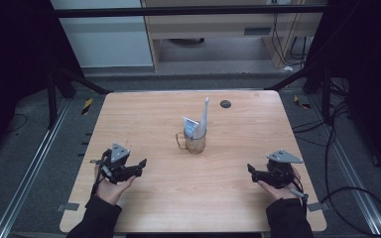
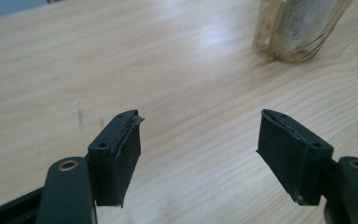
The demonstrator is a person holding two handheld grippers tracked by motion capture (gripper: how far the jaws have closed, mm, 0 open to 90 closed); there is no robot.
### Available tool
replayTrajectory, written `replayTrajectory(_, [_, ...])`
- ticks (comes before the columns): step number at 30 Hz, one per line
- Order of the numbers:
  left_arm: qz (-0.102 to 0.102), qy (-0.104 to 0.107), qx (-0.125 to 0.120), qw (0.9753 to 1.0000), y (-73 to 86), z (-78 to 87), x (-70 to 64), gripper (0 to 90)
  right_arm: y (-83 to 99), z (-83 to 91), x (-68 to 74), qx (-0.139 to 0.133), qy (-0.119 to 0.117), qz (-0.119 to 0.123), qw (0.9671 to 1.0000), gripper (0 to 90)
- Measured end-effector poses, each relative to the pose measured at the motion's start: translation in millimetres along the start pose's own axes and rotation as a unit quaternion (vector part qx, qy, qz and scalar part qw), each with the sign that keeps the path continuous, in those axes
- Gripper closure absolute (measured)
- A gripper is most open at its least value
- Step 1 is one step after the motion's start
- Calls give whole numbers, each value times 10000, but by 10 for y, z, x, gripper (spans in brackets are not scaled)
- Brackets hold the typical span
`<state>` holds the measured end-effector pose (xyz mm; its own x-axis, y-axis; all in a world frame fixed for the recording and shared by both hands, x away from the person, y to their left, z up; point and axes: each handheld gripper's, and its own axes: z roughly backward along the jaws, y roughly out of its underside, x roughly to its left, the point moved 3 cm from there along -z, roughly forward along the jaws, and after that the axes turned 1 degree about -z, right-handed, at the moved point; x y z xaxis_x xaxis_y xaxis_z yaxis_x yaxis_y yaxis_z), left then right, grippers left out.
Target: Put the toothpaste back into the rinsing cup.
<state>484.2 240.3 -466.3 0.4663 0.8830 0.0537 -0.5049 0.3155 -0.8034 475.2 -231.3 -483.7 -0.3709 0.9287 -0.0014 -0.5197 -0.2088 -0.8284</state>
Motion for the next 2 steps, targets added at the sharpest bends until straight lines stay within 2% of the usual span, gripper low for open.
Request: replayTrajectory(2, [108, -22, 135, 9998, 106, -8, 74, 286, 14, -8, -1, 52, 14, 0, 10000, 139])
